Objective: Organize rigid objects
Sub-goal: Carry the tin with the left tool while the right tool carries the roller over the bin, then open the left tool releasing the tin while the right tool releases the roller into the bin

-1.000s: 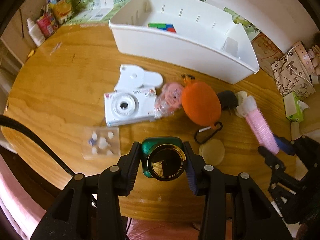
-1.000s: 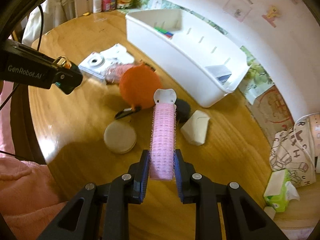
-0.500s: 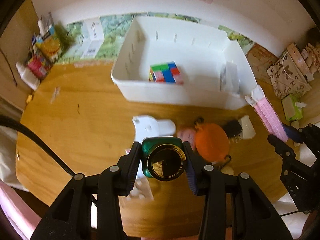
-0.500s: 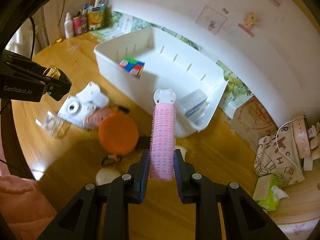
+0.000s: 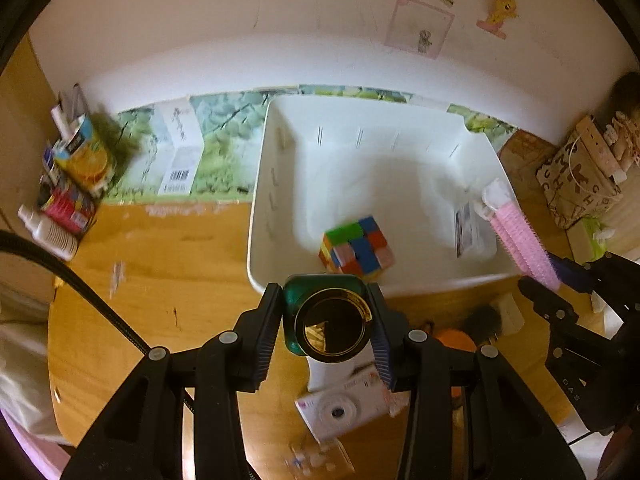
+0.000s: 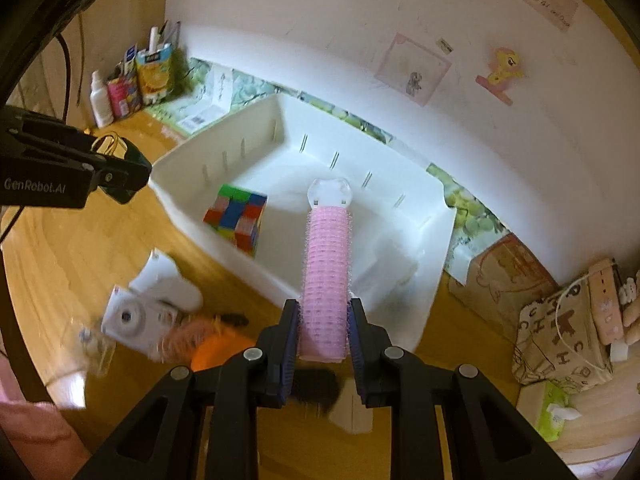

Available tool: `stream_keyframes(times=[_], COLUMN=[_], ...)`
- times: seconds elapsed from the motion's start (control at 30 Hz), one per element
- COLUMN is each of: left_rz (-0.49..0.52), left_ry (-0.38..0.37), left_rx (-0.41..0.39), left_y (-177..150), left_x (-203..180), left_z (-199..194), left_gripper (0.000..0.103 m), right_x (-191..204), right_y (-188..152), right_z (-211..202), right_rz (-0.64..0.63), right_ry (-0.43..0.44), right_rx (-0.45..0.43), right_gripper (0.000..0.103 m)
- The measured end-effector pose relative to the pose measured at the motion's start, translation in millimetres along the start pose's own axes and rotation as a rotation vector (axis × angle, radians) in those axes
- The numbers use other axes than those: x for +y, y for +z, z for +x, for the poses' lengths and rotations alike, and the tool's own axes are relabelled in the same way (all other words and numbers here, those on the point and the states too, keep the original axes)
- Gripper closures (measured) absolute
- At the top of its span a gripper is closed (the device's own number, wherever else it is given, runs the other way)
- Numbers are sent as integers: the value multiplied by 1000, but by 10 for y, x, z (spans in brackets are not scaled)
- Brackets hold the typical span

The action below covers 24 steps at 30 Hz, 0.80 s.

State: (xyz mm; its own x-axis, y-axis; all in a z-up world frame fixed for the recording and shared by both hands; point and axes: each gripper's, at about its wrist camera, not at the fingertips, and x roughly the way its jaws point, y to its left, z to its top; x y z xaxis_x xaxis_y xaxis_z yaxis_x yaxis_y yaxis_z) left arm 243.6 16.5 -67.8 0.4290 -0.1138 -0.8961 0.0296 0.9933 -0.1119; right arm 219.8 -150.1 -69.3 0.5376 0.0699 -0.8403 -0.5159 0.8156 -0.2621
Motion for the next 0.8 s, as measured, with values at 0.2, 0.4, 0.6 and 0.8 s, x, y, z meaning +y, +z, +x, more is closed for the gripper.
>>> stream_keyframes(times=[0.2, 0.4, 0.6, 0.8], left_rz=[13, 6, -12, -30], left_ry=[-31, -50, -80, -92], left_rx=[-16, -44, -62, -67], left_y=[197, 302, 341, 367], left_x=[78, 144, 214, 235], left_z=[169, 361, 527, 662], left_gripper=[58, 58, 58, 58], right_x=[-21, -2, 88, 113], right_y=[249, 415, 491, 519], right_z=[273, 578, 842, 1038], right_rz=[40, 61, 29, 20], right_ry=[-1, 19, 37, 58], right_rx=[3, 15, 39, 41], right_gripper=[79, 79, 79, 79])
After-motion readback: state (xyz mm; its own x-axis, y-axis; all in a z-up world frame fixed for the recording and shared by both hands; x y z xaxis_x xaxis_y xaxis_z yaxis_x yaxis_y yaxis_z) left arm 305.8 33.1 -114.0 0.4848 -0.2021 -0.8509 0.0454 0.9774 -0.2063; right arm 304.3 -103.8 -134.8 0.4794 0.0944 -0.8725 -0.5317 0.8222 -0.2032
